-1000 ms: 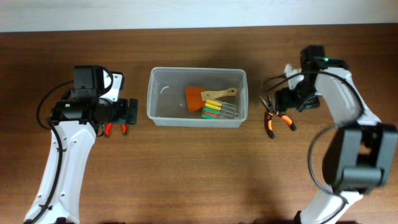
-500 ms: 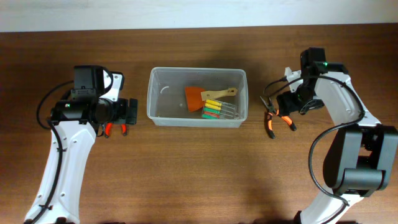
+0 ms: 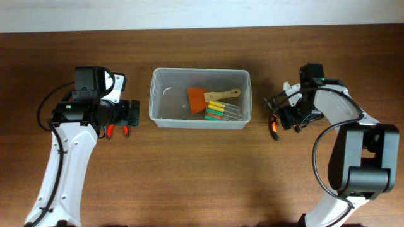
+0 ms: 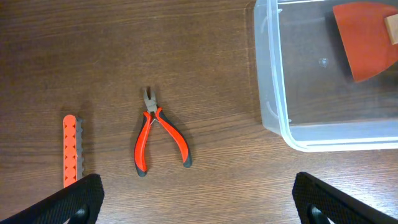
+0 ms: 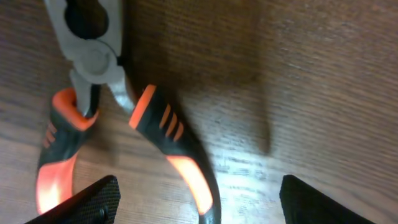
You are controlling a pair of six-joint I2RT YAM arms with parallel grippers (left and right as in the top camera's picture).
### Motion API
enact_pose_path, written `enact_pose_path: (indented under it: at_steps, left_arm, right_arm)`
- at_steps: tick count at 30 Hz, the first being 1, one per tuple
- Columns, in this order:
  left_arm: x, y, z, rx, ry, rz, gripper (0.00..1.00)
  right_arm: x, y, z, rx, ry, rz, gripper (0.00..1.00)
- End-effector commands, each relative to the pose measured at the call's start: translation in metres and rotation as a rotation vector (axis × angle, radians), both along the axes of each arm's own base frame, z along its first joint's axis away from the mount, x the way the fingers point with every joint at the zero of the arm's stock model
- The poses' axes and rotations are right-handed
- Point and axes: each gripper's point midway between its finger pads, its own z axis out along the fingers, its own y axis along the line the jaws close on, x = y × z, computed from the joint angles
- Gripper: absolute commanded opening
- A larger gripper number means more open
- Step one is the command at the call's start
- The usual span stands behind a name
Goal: Pack container
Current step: 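Close the right gripper on the pliers handles and lift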
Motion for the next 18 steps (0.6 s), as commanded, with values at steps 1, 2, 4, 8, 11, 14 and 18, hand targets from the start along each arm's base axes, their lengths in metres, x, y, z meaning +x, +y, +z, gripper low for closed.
enact_pose_path:
  at_steps: [1,2,4,8,11,14,18]
  left_arm:
    - [0.004,0.002,0.006,0.008,-0.017,-0.011,0.99]
    - [0.004,0.002,0.006,0.008,-0.017,-0.011,0.99]
    - [0.004,0.002,0.006,0.008,-0.016,-0.011,0.99]
    - [0.004,0.002,0.006,0.008,-0.017,-0.011,0.99]
    - [0.004,0.002,0.006,0.008,-0.017,-0.011,0.99]
    - [0.004,0.002,0.006,0.008,-0.017,-0.011,0.99]
    - [0.004,0.002,0.006,0.009,-0.017,-0.010,0.99]
  right_arm:
    - [-0.002,0.006,-0.008,0.018,0.001,-0.026,0.79]
    - [-0.001,0.006,-0.008,0.018,-0.003,-0.035,0.79]
    - [-0.001,0.006,-0.008,0.019,-0.006,-0.045,0.78]
    - [-0.002,0.006,-0.011,0.023,0.002,-0.048,0.77]
    - [-0.004,0.006,-0.021,0.025,0.028,-0.059,0.74]
    - [-0.005,0.008,-0.025,0.033,0.037,-0.081,0.70]
    - [-0.005,0.010,-0.025,0.049,0.036,-0.080,0.65]
